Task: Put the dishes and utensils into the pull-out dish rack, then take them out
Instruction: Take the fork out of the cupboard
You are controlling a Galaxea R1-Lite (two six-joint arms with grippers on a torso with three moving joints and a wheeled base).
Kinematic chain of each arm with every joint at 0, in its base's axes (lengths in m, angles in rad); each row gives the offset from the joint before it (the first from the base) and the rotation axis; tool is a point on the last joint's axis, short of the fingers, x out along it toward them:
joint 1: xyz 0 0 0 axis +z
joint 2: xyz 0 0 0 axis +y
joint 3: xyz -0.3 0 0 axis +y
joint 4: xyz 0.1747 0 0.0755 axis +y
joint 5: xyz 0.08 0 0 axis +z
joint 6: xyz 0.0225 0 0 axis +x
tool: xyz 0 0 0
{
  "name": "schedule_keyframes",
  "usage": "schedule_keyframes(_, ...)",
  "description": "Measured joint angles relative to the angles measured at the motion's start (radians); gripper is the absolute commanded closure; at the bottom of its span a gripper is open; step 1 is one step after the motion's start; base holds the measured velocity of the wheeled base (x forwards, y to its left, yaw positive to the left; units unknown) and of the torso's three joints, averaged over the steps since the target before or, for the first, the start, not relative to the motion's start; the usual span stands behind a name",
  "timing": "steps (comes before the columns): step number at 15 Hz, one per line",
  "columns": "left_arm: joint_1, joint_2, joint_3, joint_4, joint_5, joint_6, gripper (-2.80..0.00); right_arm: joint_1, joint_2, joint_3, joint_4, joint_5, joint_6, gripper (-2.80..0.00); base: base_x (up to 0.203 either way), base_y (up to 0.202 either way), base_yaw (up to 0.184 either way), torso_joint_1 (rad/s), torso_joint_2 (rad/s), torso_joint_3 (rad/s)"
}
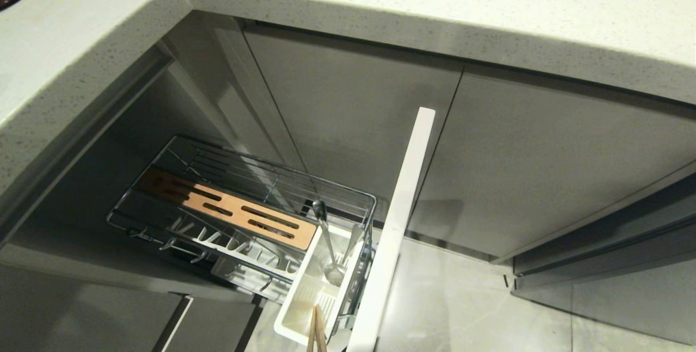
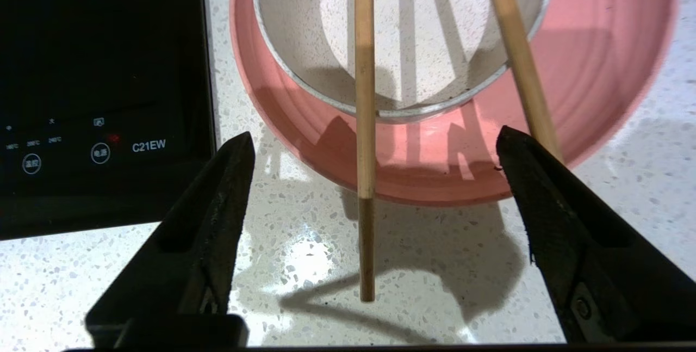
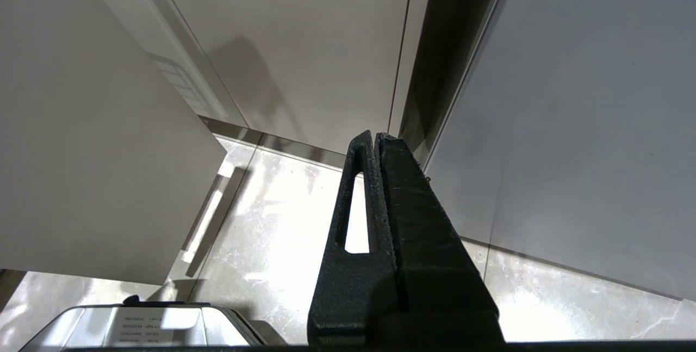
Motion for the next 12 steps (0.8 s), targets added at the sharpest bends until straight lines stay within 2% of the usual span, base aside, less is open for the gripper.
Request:
schedule_keyframes(7, -0.001, -0.027, -0.042, -0.004, 0.004, -0.003, -2.8, 0.0, 0.0, 0.0, 0.0, 0.0, 0.0, 0.0, 0.0, 0.0, 0.0, 0.0, 0.0, 0.0)
schedule_keyframes(8, -0.002, -0.032, -0.054, -0.024, 0.004, -0.007, 0.0, 0.0, 0.0, 0.0, 0.0, 0.0, 0.0, 0.0, 0.0, 0.0, 0.0, 0.0, 0.0, 0.0)
schedule_keyframes(10, -0.003, -0.049, -0.064, -0.108, 0.006, -0.023, 0.0, 0.0, 0.0, 0.0, 0.0, 0.0, 0.0, 0.0, 0.0, 0.0, 0.0, 0.0, 0.0, 0.0)
schedule_keyframes(12, -0.018, -0.072, -0.064, -0.248, 0.011, -0.052, 0.0, 0.0, 0.0, 0.0, 0.0, 0.0, 0.0, 0.0, 0.0, 0.0, 0.0, 0.0, 0.0, 0.0)
